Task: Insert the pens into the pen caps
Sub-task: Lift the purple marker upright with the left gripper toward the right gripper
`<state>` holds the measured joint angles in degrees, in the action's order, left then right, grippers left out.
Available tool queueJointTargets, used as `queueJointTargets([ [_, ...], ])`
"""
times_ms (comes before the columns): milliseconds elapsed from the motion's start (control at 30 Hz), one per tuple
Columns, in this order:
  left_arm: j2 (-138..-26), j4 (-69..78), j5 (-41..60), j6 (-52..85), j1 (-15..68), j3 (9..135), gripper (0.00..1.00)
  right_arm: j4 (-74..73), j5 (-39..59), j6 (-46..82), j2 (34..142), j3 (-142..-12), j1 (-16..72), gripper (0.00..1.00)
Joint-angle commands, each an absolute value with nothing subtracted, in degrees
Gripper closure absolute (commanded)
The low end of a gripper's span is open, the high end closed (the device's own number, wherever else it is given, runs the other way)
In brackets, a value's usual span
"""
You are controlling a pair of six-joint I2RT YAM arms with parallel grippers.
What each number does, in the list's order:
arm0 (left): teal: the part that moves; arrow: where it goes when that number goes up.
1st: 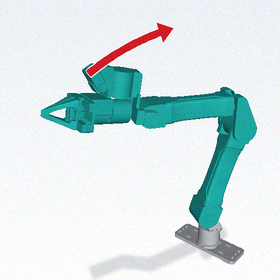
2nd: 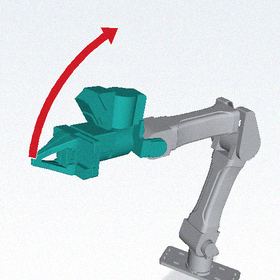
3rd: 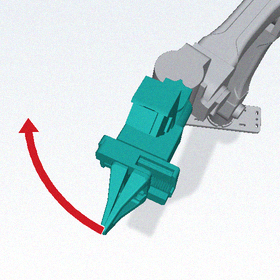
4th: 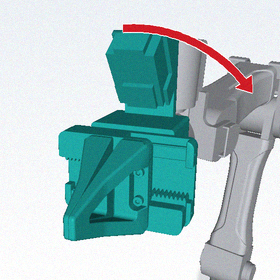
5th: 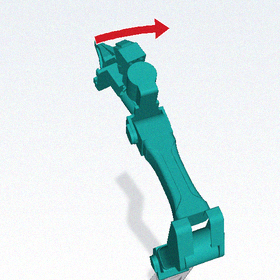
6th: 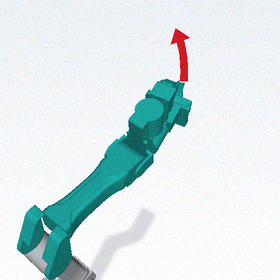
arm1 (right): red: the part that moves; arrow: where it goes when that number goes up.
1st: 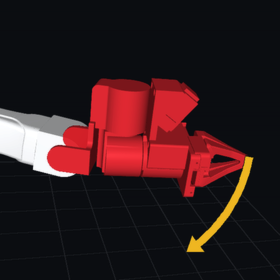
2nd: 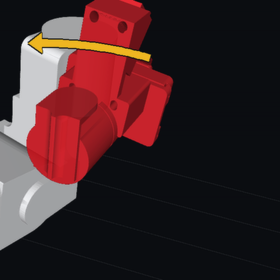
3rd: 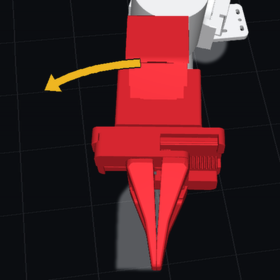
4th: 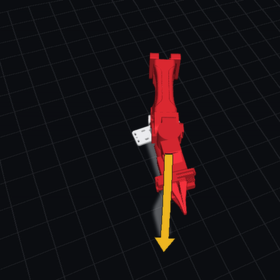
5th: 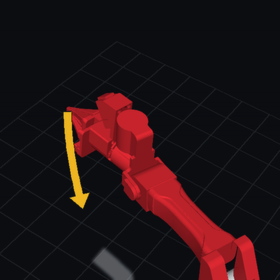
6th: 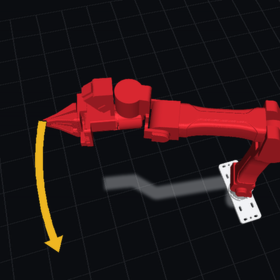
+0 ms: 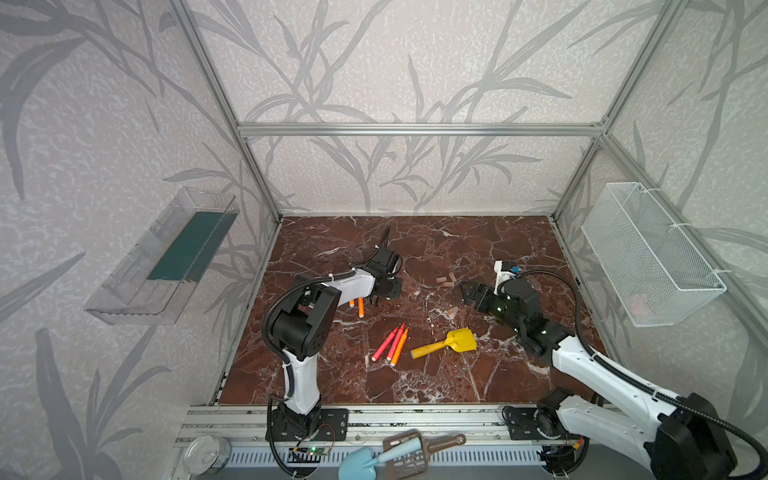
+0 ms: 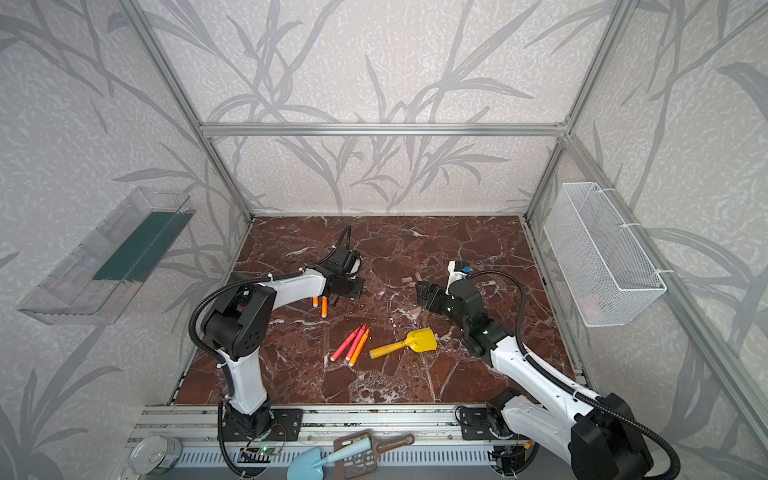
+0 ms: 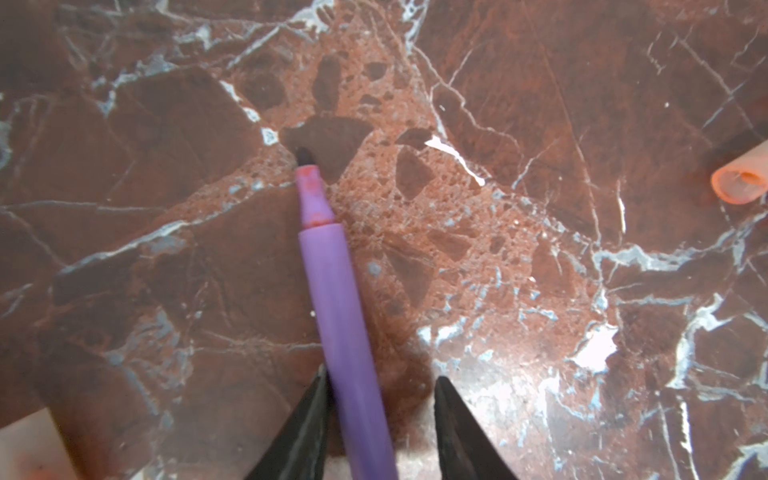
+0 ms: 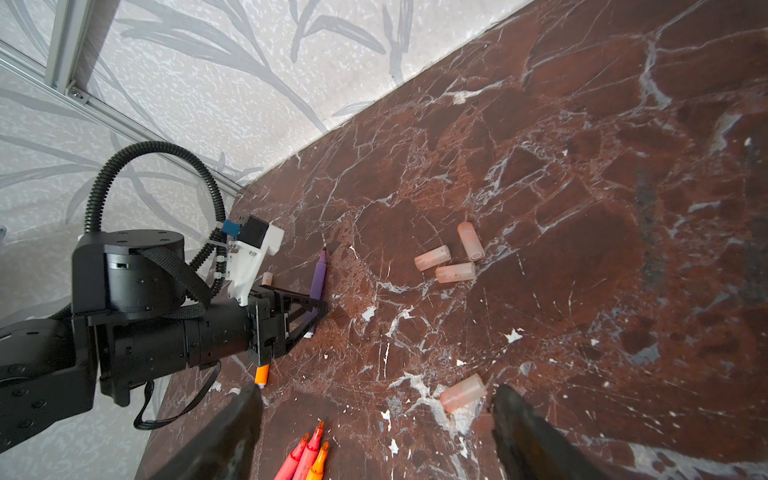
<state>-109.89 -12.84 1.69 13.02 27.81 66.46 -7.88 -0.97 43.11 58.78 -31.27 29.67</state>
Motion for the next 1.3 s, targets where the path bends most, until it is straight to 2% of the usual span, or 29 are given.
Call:
queueJointTargets([
  [0,-109.15,-15.96,-3.21,12.23,29.48,65.3,0.61,-9.39,-0.67,42.97,58.59,-31.17,29.37,0.15],
  [167,-109.69,-17.31,-6.84,12.47,30.46,65.74,0.62,-10.54,-0.13,43.38,60.09,-31.09,29.44,0.15],
  [367,-111.48,-18.92,-7.65,13.47,30.47,67.38,0.71,-10.55,-0.08,43.33,60.12,-30.86,29.38,0.15],
  [467,-112.78,-21.27,-11.31,15.85,30.47,69.01,0.74,-10.89,-0.2,43.34,60.03,-30.41,29.38,0.15],
  [600,-115.45,-24.43,-13.04,17.42,30.43,72.06,0.7,-11.42,-0.33,43.31,60.21,-29.82,29.3,0.15],
  [733,-116.95,-24.93,-12.32,17.69,30.46,73.48,0.71,-11.57,-0.44,43.45,60.04,-29.19,29.29,0.15],
  [900,-116.93,-24.63,-11.99,17.32,30.51,73.11,0.86,-11.32,-0.88,43.42,59.15,-28.83,29.17,0.15],
  [1133,-115.82,-23.21,-9.91,17.05,30.53,71.92,0.91,-12.56,0.0,44.93,60.37,-30.53,29.18,0.15],
  [1267,-111.35,-20.87,-6.5,17.12,30.91,69.74,0.94,-14.25,0.0,47.11,60.3,-31.7,29.13,0.15],
])
